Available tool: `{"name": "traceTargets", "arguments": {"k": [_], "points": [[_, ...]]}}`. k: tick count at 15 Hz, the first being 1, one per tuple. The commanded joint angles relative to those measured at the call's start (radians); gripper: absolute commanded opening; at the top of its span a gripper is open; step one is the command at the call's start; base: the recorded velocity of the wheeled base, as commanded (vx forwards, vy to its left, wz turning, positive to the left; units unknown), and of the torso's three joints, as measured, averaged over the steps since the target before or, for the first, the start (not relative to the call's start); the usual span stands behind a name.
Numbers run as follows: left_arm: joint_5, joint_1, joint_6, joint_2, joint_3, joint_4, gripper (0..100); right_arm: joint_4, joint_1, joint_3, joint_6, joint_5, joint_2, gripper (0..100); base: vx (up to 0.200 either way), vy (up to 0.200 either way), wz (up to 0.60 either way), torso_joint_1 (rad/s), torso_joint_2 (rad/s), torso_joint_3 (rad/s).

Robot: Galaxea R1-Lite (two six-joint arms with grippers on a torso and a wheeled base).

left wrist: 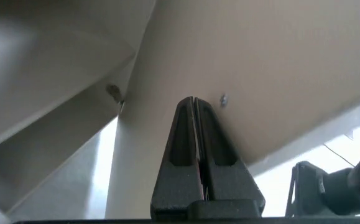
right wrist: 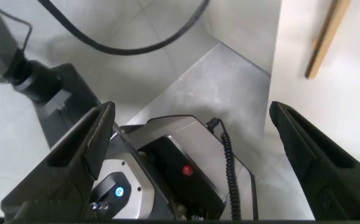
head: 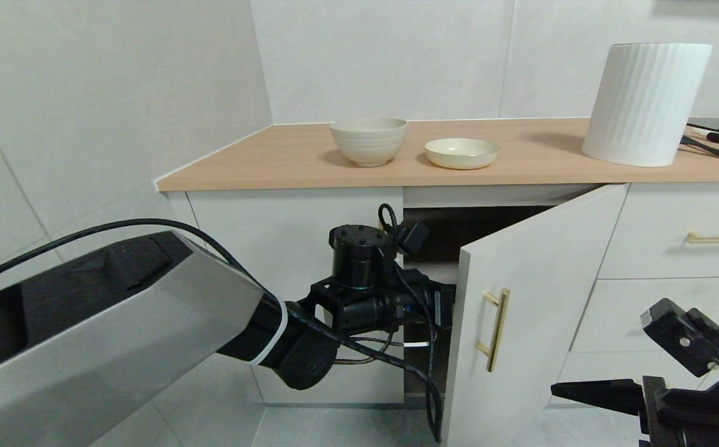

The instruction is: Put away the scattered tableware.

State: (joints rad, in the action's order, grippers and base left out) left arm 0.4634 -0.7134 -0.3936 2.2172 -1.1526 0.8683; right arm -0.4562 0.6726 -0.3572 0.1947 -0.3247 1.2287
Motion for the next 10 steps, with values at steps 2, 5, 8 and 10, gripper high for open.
{"name": "traceTargets", "arguments": {"k": [2, 5, 8, 10], "points": [[-0.002, 0.0, -0.001, 0.009, -0.019, 0.005, 0, -0.001, 0.001, 0.0, 0.0, -0.001, -0.003, 100, 0.0, 0.0, 0.0, 0.0, 0.0, 0.0], [-0.003, -0.001, -0.001, 0.025, -0.056, -0.006, 0, -0.001, 0.001, 0.0, -0.001, -0.001, -0.005, 100, 0.0, 0.0, 0.0, 0.0, 0.0, 0.0], [-0.006, -0.02, -0.001, 0.044, -0.075, -0.017, 0, -0.001, 0.022, 0.001, 0.0, -0.001, -0.012, 100, 0.0, 0.0, 0.0, 0.0, 0.0, 0.0], [-0.032, -0.046, -0.001, 0.052, -0.076, -0.029, 0, -0.001, 0.045, 0.0, 0.0, -0.001, -0.015, 100, 0.0, 0.0, 0.0, 0.0, 0.0, 0.0]]}}
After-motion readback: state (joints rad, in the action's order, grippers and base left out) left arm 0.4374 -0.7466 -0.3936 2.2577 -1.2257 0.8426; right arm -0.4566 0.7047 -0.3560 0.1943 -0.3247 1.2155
